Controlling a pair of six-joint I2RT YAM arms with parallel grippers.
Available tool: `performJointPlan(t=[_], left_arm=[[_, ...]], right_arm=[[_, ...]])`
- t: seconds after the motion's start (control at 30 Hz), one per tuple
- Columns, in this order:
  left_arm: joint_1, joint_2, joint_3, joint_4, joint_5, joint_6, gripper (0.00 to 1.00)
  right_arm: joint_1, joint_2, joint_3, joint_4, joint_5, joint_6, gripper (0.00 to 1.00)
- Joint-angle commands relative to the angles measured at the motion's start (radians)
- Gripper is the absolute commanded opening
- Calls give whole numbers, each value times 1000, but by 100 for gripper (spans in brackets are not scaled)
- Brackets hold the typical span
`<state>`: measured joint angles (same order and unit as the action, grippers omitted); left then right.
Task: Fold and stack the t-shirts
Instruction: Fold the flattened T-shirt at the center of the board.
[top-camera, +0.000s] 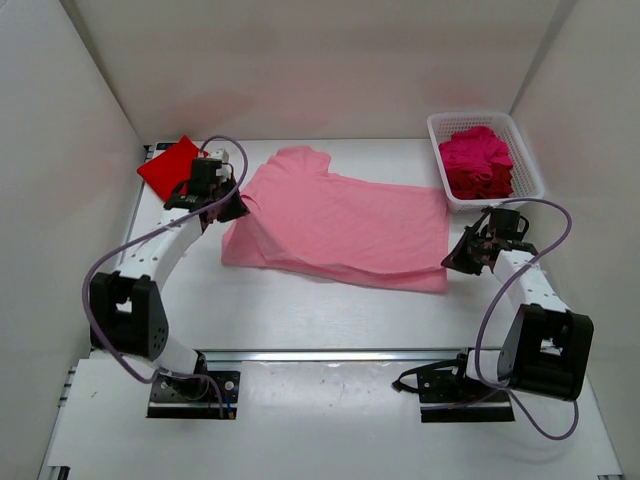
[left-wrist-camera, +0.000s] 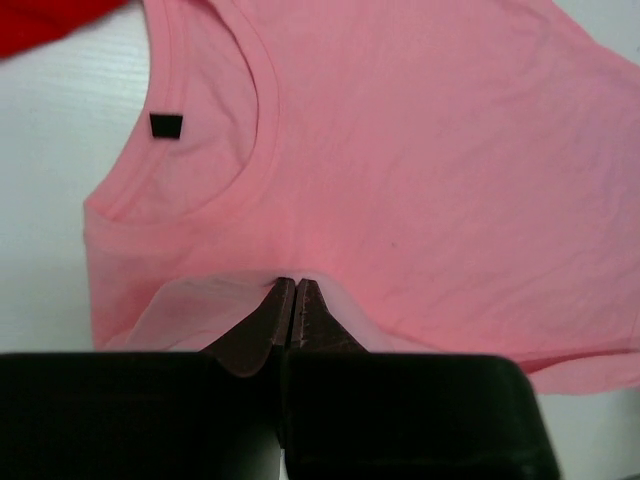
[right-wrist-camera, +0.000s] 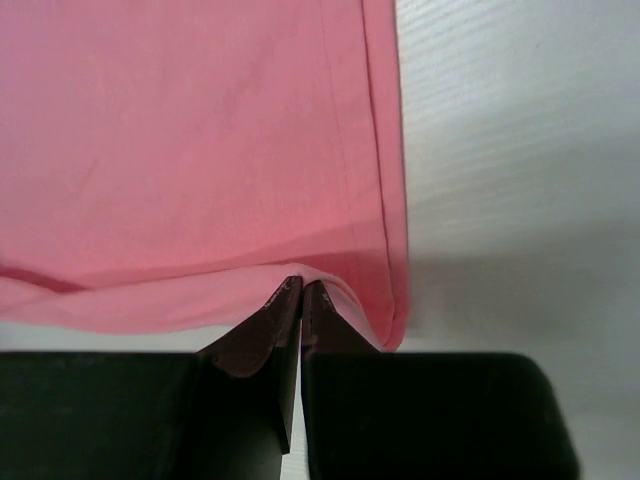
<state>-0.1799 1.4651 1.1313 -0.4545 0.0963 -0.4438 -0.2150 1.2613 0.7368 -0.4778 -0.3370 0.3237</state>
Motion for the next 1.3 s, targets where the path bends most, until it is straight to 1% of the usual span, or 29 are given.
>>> performJointPlan(t=[0.0,0.1,0.2,0.23,0.33,0.47,0.53,0.6,0.63,0.67,0.7,0.77,0.8,0.87,0.9,0.93,0.97,1.0,1.03,1.07,1.1,1.13,1.17,1.2,1.23,1.27], left_arm=[[-18,69,91,17,-38,28,0],[-29,182,166,11,-53,40,0],[-38,250,220,30,-52,33,0],[-39,254,252,17,-62,31,0],[-62,357,341,-1,-95,48,0],[-70,439,419,-16,-95,48,1],[-88,469,456,-15,-150,51,3],[-96,478,469,-10,-150,51,10],[-96,477,469,-13,-148,51,17],[-101,475,466,-13,-147,47,27],[-104,468,447,-7,-129,44,49],[-95,411,423,7,-115,42,63],[-92,396,398,10,-116,40,67],[-82,284,317,28,-115,45,72],[-72,217,294,40,-112,53,71],[-70,190,248,42,-103,44,71],[-61,126,196,42,-101,37,70],[-44,63,123,63,-81,25,68],[-24,-9,81,79,-73,17,66],[-15,-34,-17,86,-57,7,62],[12,-101,-119,124,-40,-18,60],[26,-126,-163,158,-38,-27,55],[58,-191,-265,180,-29,-60,52],[92,-240,-354,227,-11,-82,48],[127,-265,-384,253,-6,-94,46],[138,-275,-427,260,-3,-95,46]], right_arm=[[-12,45,55,48,27,20,0],[-24,98,71,62,23,29,0],[-18,131,87,56,48,25,0],[-17,139,90,61,43,25,0],[-27,165,78,62,43,23,0],[-31,184,75,67,39,18,0],[-44,188,76,71,32,23,0],[-41,190,69,76,26,25,0],[-47,188,67,83,26,28,0],[-44,185,61,87,23,34,0],[-32,178,59,88,26,32,1],[-31,150,58,91,47,31,8],[-34,126,55,93,55,32,16],[-26,87,50,99,81,41,29],[-14,67,52,94,88,35,30],[5,49,47,91,99,41,31],[18,26,46,87,111,34,31],[47,1,38,88,125,31,32],[77,-31,27,84,121,29,31],[98,-39,24,82,125,38,30],[138,-72,10,81,121,40,28],[167,-103,0,90,112,44,17],[181,-115,-25,96,93,54,4],[209,-138,-52,96,93,69,0],[247,-158,-69,102,96,77,0],[264,-166,-82,108,105,83,0]])
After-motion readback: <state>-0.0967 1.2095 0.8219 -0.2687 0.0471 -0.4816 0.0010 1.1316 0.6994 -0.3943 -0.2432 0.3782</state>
